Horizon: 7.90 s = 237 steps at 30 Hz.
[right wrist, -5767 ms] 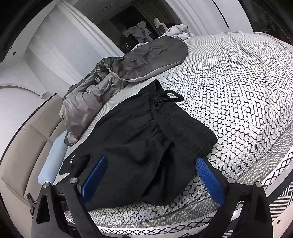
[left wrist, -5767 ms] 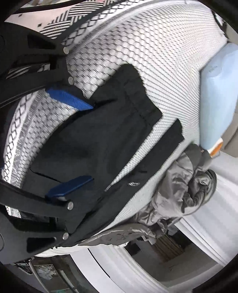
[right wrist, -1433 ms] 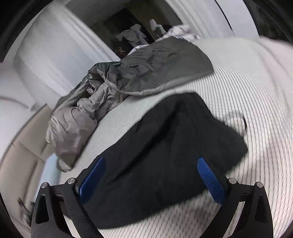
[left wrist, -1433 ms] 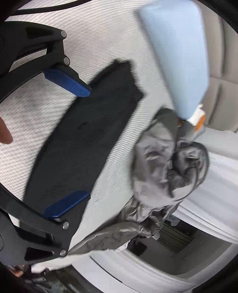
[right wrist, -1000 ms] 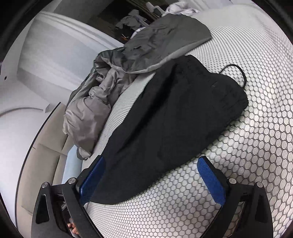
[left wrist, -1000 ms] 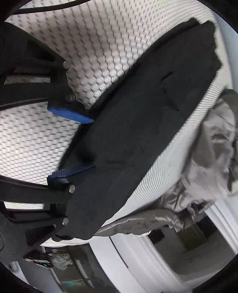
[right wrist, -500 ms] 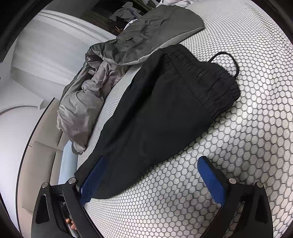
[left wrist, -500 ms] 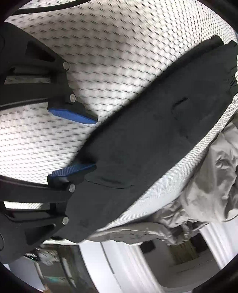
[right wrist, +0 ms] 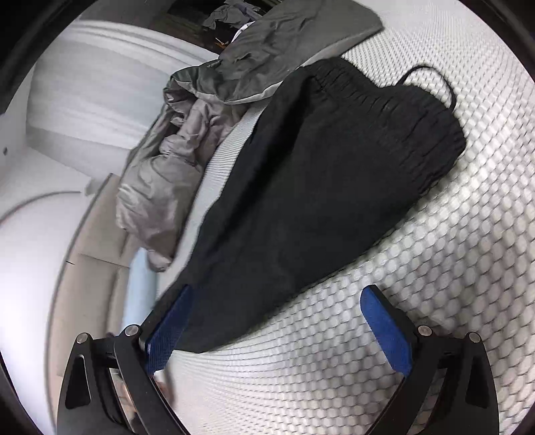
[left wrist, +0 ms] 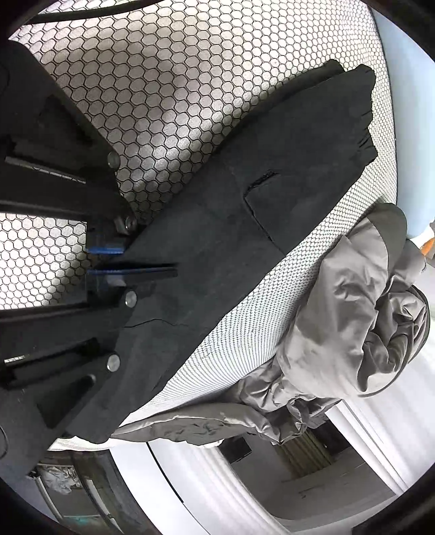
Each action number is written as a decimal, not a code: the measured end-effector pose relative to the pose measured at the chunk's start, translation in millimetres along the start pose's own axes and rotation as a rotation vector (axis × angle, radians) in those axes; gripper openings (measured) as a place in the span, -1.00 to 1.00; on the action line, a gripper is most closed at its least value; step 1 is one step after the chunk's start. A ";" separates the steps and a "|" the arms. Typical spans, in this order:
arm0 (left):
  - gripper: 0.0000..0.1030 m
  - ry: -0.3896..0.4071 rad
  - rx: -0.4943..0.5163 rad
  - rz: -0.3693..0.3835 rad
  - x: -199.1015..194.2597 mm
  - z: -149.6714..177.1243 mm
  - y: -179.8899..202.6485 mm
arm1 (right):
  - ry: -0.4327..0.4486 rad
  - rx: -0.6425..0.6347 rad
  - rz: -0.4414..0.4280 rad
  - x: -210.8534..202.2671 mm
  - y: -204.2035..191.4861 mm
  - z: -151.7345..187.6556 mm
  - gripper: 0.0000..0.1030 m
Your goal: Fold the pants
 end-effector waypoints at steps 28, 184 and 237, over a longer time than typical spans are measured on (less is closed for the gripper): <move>-0.94 0.030 0.157 -0.047 -80.5 45.3 -2.1 | 0.118 -0.027 0.032 -16.2 -5.5 10.7 -0.86; 0.98 -0.200 0.757 0.085 -72.8 206.4 94.9 | -0.014 -0.378 0.330 -97.0 50.3 -48.4 -0.39; 0.98 -0.198 0.770 0.089 -80.5 211.4 89.4 | 0.162 -0.680 0.448 -242.6 105.0 51.3 0.62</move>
Point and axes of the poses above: each gripper's, at about its wrist camera, not at the fingertips, and x roughly the way its jaws point, y to its right, z to its underside, the point moved 8 cm from there along x, roughly the way its jaws point, and after that the axes turned 5 degrees about y, right-handed, at the moved point
